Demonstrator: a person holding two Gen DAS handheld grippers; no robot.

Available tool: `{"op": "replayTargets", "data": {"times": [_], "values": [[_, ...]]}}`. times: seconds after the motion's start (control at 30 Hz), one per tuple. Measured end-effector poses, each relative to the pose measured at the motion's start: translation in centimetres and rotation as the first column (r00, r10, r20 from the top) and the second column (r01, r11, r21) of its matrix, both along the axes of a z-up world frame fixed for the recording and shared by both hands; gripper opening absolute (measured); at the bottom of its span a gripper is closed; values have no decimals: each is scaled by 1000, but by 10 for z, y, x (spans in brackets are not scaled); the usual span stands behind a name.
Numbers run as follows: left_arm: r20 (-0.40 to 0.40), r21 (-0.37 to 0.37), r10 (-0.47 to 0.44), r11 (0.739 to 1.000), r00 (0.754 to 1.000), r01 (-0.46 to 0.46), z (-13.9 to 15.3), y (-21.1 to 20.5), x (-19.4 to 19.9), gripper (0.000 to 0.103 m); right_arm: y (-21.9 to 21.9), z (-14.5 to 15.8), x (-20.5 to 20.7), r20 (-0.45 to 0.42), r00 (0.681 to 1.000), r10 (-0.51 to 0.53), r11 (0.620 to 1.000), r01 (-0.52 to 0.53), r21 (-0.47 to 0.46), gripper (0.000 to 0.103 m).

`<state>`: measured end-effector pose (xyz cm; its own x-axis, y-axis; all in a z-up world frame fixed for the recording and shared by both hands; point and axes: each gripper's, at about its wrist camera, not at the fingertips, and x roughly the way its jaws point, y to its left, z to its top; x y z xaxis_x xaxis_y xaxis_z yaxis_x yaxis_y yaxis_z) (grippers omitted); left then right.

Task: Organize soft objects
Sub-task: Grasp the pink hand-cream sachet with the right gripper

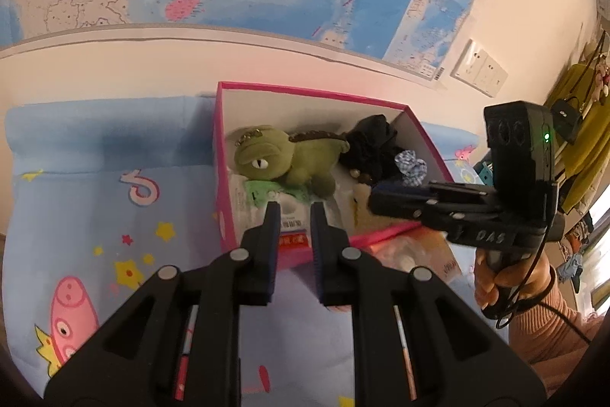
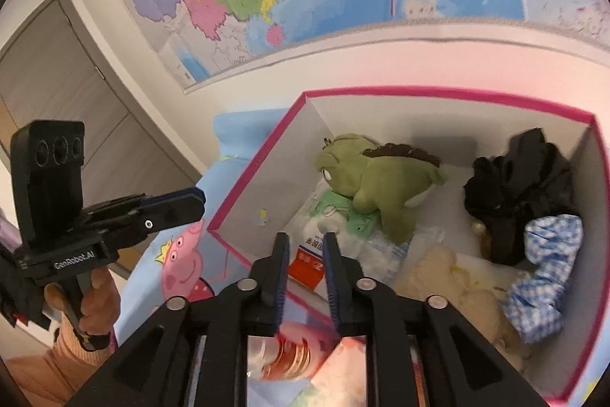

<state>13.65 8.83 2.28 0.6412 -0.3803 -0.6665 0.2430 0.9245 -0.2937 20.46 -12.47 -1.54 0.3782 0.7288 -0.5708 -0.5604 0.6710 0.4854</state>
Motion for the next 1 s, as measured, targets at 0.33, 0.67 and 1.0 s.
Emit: {"op": "replayTargets", "data": {"times": [0.33,0.67,1.0], "values": [[6,-23,-123,992,992,123,-12,-26,-68,32,-60,23,-72,75,997,34,995,-41,91,41],[-154,-34,-211,977,965,208,-70,-61,-112,32,-58,-40,-135,-96,981,170,984,-174,-27,44],[-242,-41,-237,971,941,234,-95,-71,-132,32,-51,-85,-145,-214,965,149,985,-164,-56,44]]}}
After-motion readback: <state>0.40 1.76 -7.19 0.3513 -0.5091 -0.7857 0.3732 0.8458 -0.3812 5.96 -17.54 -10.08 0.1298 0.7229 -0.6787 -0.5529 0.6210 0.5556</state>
